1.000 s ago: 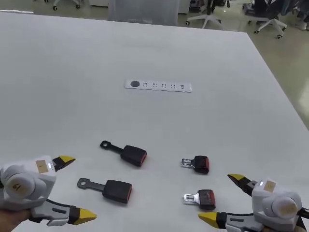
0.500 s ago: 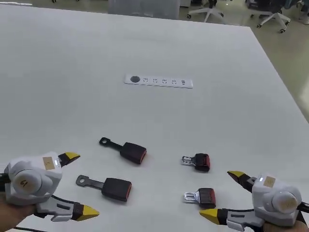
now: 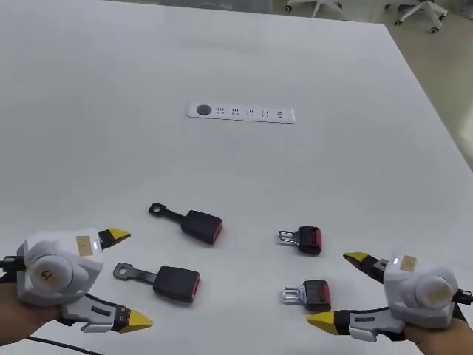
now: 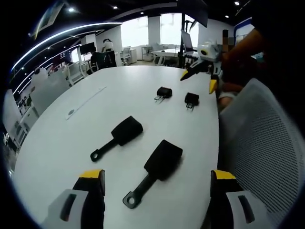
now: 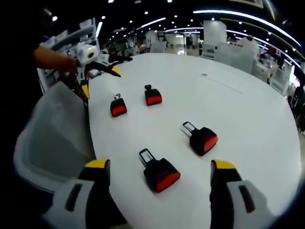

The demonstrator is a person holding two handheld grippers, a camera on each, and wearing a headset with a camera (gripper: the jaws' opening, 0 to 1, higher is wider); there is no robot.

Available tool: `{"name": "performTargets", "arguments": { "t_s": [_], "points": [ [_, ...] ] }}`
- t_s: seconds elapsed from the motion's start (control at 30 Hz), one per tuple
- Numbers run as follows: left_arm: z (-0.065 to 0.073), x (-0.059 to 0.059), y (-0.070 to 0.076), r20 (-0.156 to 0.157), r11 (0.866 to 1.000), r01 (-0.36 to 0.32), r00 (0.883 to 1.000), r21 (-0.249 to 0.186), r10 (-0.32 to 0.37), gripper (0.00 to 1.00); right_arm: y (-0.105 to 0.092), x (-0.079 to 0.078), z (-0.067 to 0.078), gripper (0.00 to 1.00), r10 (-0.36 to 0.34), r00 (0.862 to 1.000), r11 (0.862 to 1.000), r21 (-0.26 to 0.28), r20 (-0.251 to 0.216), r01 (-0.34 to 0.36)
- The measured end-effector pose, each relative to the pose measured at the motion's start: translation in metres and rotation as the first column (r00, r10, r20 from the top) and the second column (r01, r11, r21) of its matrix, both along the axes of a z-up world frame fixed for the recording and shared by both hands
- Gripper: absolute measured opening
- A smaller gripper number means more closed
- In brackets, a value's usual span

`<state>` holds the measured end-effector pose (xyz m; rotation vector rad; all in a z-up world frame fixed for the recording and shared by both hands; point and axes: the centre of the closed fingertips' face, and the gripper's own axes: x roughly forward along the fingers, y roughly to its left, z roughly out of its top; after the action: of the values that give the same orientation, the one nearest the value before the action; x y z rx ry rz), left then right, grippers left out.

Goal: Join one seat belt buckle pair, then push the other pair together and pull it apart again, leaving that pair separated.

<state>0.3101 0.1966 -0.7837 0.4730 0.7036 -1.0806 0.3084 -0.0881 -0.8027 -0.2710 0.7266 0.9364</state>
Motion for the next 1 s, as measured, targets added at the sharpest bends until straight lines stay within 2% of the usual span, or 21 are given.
{"name": "performTargets", "arguments": {
  "t_s": [0.13, 0.2, 0.53, 0.73, 0.8, 1.0],
  "points": [
    [-0.009, 0.000, -0.002, -0.008, 0.999, 0.031, 0.999, 0.021, -0.031, 0.91, 0.001, 0.001, -0.003, 0.83, 0.016, 1.000, 1.000, 0.007, -0.023, -0.016],
    [-0.013, 0.001, -0.003, -0.016, 0.999, 0.045, 0.999, 0.030, -0.045, 0.89, 0.001, 0.004, -0.005, 0.84, 0.018, 1.000, 1.000, 0.007, -0.018, -0.018],
    [-0.029, 0.005, -0.012, -0.035, 0.993, 0.101, 0.994, 0.059, -0.099, 0.86, 0.002, -0.001, -0.020, 0.84, 0.095, 0.994, 0.994, -0.042, -0.060, -0.097],
    [-0.043, 0.007, -0.018, -0.058, 0.989, 0.130, 0.990, 0.073, -0.126, 0.83, 0.000, -0.004, -0.031, 0.82, 0.134, 0.986, 0.988, -0.065, -0.094, -0.140],
    [-0.048, 0.007, -0.020, -0.080, 0.988, 0.136, 0.988, 0.069, -0.130, 0.80, 0.000, -0.005, -0.035, 0.80, 0.153, 0.983, 0.984, -0.078, -0.103, -0.161],
    [-0.060, 0.008, -0.026, -0.092, 0.973, 0.203, 0.977, 0.107, -0.194, 0.77, 0.003, -0.005, -0.041, 0.75, 0.212, 0.969, 0.970, -0.089, -0.128, -0.224]
  ]
}}
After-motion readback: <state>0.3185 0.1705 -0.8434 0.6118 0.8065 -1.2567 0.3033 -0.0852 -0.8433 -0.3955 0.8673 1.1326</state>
